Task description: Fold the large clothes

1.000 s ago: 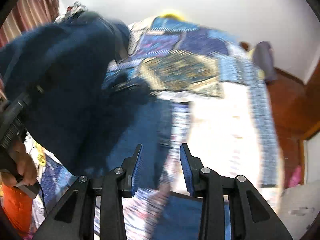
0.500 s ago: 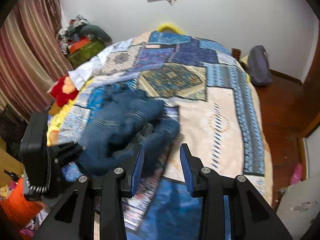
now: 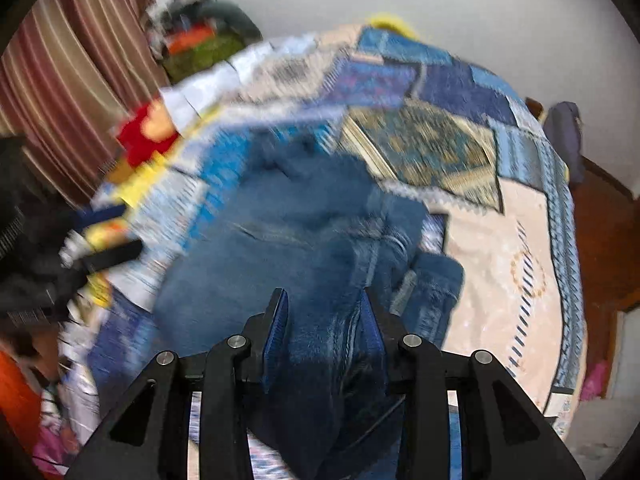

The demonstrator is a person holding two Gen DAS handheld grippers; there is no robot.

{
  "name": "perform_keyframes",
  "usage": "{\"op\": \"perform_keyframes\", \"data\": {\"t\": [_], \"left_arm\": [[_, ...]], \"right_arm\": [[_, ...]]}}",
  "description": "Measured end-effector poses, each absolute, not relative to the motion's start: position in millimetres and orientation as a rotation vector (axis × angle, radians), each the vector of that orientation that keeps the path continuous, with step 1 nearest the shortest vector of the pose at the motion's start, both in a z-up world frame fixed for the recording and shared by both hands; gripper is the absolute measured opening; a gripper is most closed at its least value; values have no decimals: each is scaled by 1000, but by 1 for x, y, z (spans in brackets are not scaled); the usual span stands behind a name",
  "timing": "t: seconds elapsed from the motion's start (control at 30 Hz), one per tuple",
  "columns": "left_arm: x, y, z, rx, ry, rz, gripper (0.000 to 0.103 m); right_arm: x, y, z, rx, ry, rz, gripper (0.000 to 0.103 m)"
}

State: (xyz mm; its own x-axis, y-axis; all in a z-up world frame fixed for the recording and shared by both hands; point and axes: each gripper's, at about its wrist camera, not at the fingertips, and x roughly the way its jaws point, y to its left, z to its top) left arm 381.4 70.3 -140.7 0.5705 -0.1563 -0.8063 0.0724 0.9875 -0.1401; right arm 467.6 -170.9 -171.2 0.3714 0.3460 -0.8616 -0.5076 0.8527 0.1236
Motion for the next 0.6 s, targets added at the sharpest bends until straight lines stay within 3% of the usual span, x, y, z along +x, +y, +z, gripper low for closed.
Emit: {"op": "perform_keyframes", "data": {"t": [0.1, 0.13, 0.17, 0.23, 0.47, 0.6], "left_arm": [[387, 72, -183, -69, 1070, -120, 79], [386, 72, -192, -83, 1074, -143, 80], [381, 73, -197, -100, 1054, -140, 84], [374, 76, -202, -110, 1021, -113, 96], [360, 71, -203, -49, 985, -120, 96], [376, 83, -191, -70, 994, -132, 95]], "right_arm": [[467, -179, -194, -242, 1067, 521, 34], [465, -184, -197, -257, 1058, 521, 45], [463, -188, -201, -284, 1051, 488, 74], [461, -200, -207, -314, 1017, 412, 96], [468, -240, -225, -45, 1145, 477, 96], [475, -240, -207, 17, 1143, 493, 96]]}}
